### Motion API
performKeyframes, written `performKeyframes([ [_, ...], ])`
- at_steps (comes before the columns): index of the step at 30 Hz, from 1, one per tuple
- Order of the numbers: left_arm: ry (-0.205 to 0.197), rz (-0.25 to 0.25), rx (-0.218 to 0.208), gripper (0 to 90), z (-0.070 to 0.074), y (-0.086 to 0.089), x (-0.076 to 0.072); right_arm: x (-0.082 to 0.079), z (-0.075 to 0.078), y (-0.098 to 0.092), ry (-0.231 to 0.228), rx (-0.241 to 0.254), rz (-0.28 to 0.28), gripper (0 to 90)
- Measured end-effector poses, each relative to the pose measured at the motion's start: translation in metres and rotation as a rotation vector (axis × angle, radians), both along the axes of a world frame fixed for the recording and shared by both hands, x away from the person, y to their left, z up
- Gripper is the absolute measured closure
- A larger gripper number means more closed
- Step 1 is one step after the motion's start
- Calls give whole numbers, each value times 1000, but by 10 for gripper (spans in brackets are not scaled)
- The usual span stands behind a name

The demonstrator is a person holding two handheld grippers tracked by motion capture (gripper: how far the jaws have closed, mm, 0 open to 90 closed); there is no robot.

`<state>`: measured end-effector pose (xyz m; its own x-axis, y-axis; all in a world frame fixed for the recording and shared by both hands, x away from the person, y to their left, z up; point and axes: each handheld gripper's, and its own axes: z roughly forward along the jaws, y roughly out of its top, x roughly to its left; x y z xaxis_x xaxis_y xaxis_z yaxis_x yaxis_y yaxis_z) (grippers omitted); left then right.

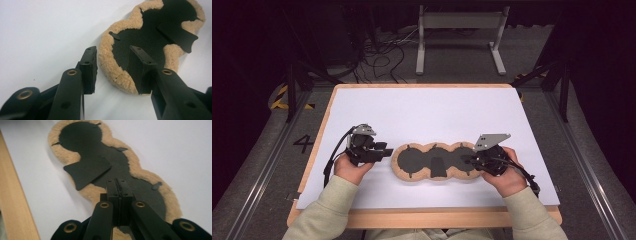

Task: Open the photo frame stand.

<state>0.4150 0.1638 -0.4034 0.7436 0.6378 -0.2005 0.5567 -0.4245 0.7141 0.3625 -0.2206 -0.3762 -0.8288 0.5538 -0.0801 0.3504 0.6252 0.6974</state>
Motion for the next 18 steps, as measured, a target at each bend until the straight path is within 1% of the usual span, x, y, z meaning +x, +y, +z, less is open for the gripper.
performKeyframes([
  [4, -2, -1, -9, 584, 0, 0, 0, -5, -3, 11, 21, -11, 43, 900],
  [8, -4, 1, -10, 575, 0, 0, 1, -8, -10, 22, 53, -41, 91, 900],
  [10, -9, -2, -8, 574, 1, 1, 1, -8, -13, 27, 69, -52, 106, 900],
  [12, -8, 0, -15, 574, 1, 2, 0, -8, -17, 31, 85, -65, 120, 900],
  [13, -8, 0, -15, 574, 1, 2, 0, -8, -17, 31, 85, -65, 120, 900],
  [17, -4, -1, -14, 572, 1, 2, 0, -7, -28, 38, 148, -102, 129, 900],
  [18, -4, -1, -14, 572, 1, 2, 0, -7, -28, 38, 148, -102, 129, 900],
])
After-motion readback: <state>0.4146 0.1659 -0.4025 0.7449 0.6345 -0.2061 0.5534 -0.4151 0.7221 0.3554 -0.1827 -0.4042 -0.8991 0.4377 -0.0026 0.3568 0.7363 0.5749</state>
